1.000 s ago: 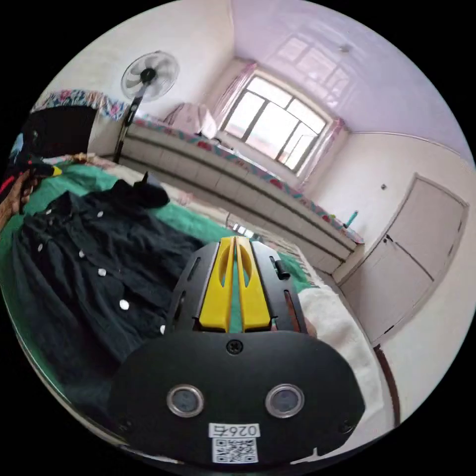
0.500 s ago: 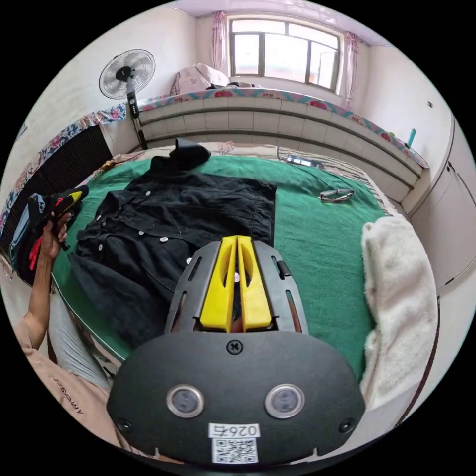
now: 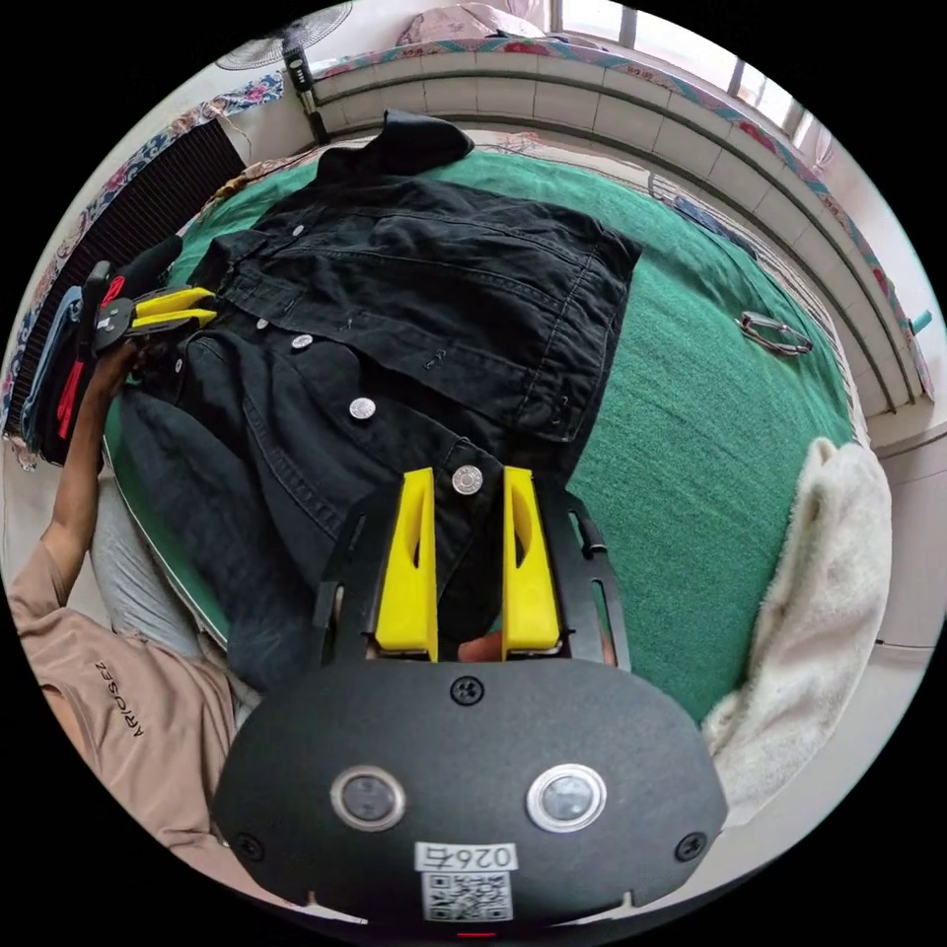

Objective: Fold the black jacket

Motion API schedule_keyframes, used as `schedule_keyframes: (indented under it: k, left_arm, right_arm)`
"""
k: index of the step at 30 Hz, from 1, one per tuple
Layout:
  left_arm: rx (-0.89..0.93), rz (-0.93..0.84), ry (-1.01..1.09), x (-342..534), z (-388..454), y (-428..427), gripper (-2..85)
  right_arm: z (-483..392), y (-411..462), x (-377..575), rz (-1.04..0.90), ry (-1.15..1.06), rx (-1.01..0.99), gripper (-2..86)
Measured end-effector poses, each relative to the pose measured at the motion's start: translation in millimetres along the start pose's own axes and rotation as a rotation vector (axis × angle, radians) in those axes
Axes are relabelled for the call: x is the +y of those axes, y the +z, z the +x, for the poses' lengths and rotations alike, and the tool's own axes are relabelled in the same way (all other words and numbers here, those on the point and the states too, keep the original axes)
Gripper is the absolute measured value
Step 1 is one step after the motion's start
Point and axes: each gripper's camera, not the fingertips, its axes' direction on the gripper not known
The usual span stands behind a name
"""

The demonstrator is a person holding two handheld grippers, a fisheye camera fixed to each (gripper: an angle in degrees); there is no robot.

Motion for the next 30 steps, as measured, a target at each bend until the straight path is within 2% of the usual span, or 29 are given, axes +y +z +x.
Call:
schedule_keyframes:
  k: [3,7,9,13,17,19,22,24,25,28,30]
  left_arm:
    - [0.046,0.009,0.056,-0.9,3.9,-12.4,2.9]
    - [0.119,0.136,0.132,14.9,-0.7,-45.7,1.0]
    - [0.147,0.233,0.084,24.1,-14.4,-59.0,0.8]
    - [0.340,0.397,-0.083,35.3,-56.2,-53.8,0.8]
    - [0.273,0.271,-0.215,15.3,-65.0,-4.0,1.6]
    - [0.202,0.128,-0.282,0.5,-61.6,31.5,3.4]
    - [0.101,0.118,-0.252,-6.2,-61.0,16.6,3.4]
    - [0.027,0.130,-0.283,-0.4,-67.0,1.9,1.4]
    - [0.016,0.148,-0.299,4.8,-72.2,-8.0,0.2]
    - [0.043,0.226,-0.308,16.7,-79.6,-24.9,-0.7]
    - [0.095,0.230,-0.287,17.6,-79.7,-20.8,-0.9]
  right_arm:
    - [-8.3,-12.4,5.6,0.006,-0.036,0.038,0.6]
    - [-26.6,-53.0,33.7,0.075,-0.122,0.087,0.1]
    - [-23.6,-69.5,43.4,0.138,-0.099,0.106,0.0]
    - [13.0,-72.3,44.1,0.287,0.066,0.032,0.0]
    - [39.2,-42.3,11.0,0.289,0.177,-0.047,0.2]
    - [40.7,-13.1,-25.3,0.192,0.209,0.020,0.7]
    - [31.2,20.7,-53.5,0.060,0.228,0.183,3.1]
    - [22.2,15.9,-55.6,0.059,0.230,0.254,4.6]
    - [16.9,10.6,-54.2,0.055,0.241,0.353,4.9]
    - [-0.7,-4.5,-42.3,0.125,0.241,0.570,3.1]
    - [-13.6,-12.4,-35.6,0.211,0.210,0.539,0.7]
